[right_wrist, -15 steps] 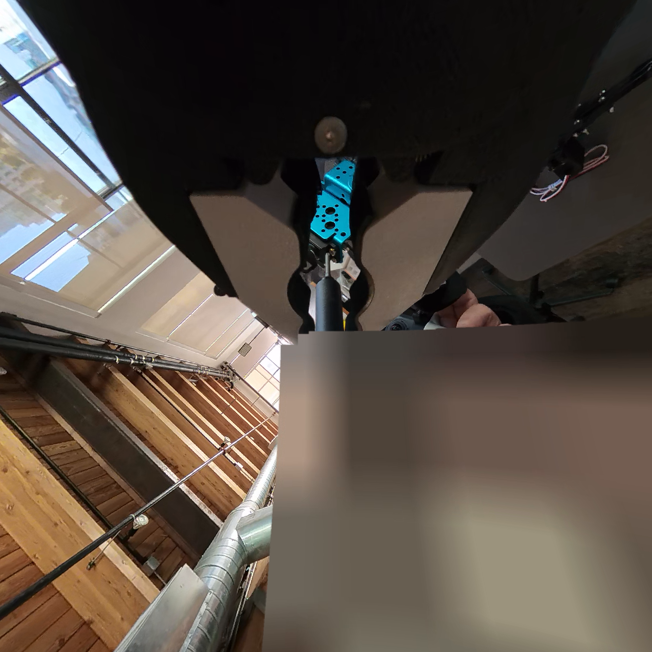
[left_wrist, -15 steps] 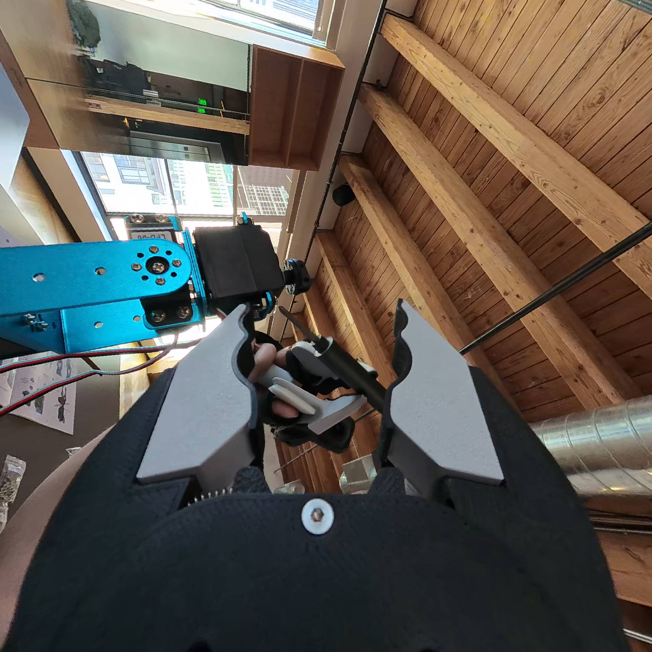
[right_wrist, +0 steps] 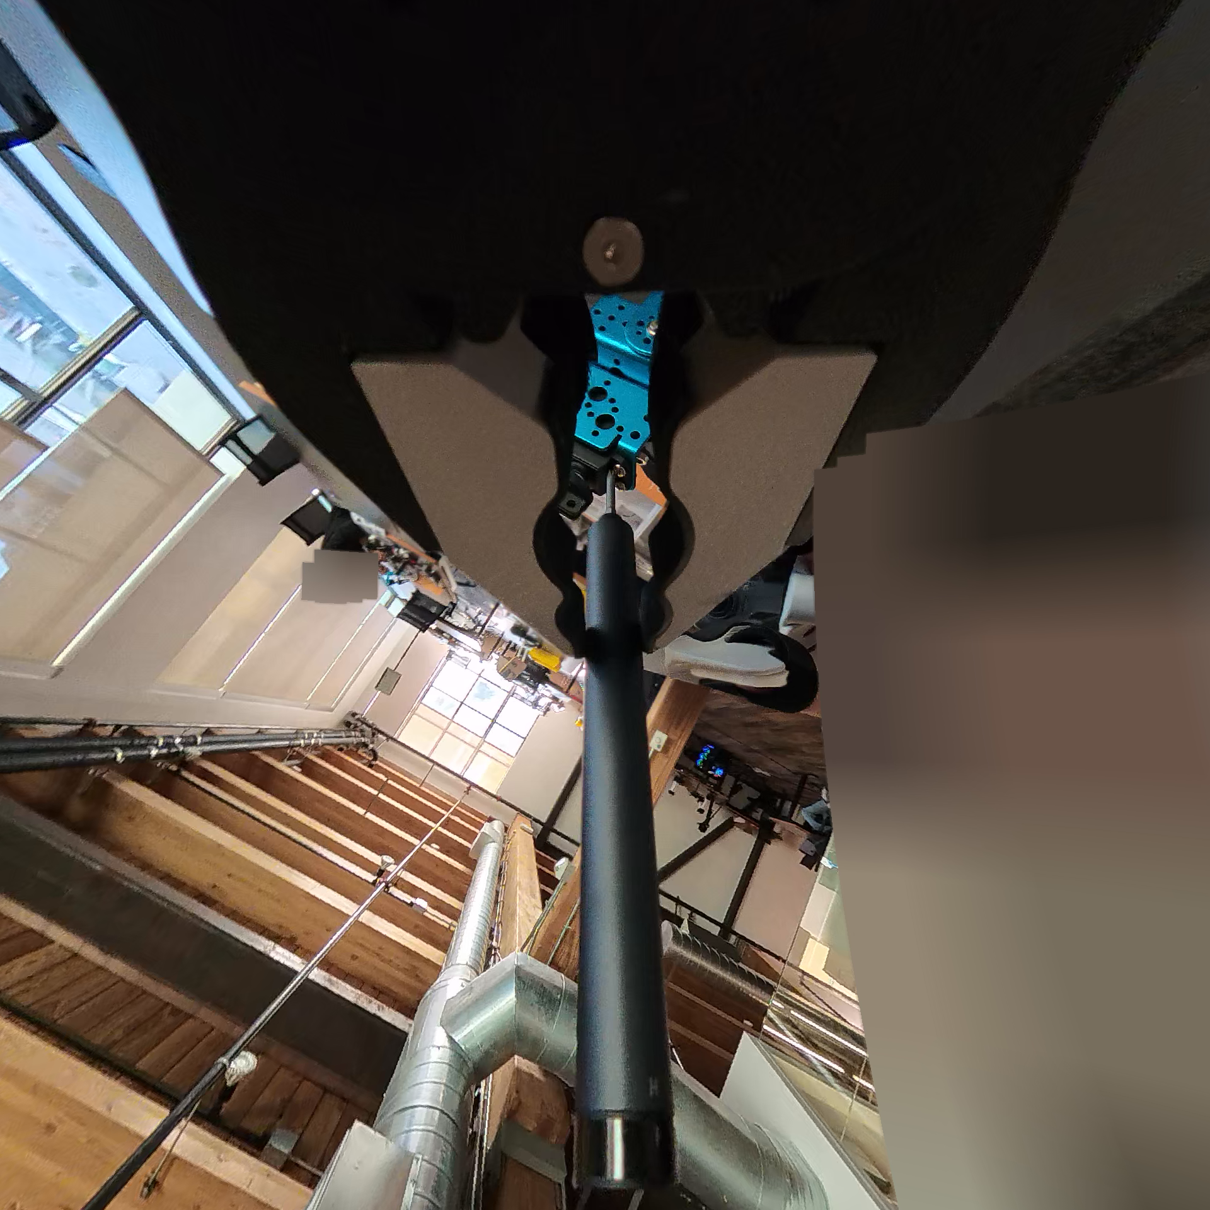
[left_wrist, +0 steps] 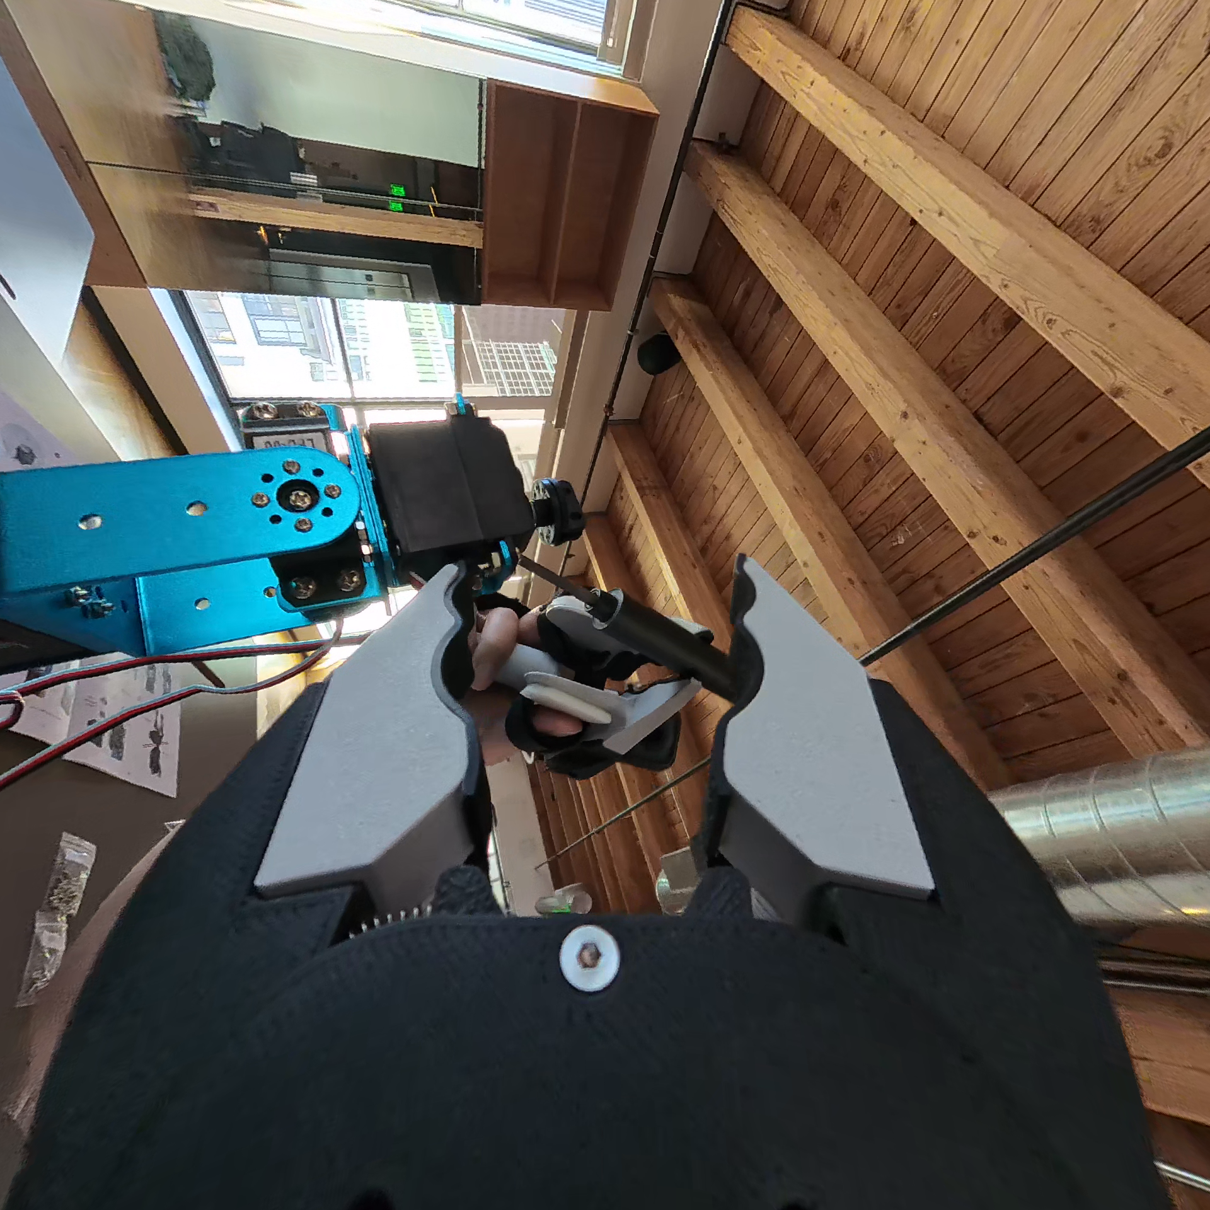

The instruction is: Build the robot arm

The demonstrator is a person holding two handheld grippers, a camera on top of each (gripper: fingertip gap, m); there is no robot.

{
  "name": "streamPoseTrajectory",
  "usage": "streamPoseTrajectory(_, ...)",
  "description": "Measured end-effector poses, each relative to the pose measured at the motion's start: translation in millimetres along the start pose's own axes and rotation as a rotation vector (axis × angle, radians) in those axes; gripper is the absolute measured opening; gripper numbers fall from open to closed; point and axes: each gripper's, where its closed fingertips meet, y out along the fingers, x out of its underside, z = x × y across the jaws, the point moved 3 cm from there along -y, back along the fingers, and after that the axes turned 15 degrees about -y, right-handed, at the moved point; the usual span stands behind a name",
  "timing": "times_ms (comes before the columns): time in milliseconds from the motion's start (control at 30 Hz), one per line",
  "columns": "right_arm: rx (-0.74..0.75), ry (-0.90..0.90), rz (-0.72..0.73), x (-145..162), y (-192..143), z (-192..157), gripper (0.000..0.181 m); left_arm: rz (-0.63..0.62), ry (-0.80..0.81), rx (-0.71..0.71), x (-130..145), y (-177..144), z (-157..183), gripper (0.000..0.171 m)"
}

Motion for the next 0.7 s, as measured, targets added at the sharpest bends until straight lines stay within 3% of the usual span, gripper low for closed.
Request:
streamPoseTrajectory(33,-0.001,0.018,0.001,0,0,2,0.015,-0.001,0.001,0.0,0,0,0,0.077)
streamPoseTrajectory(700,-0.042,0.214,0.005,6,1,18,0.016,-0.003,0.024,-0.023,0,0,-1,0.078)
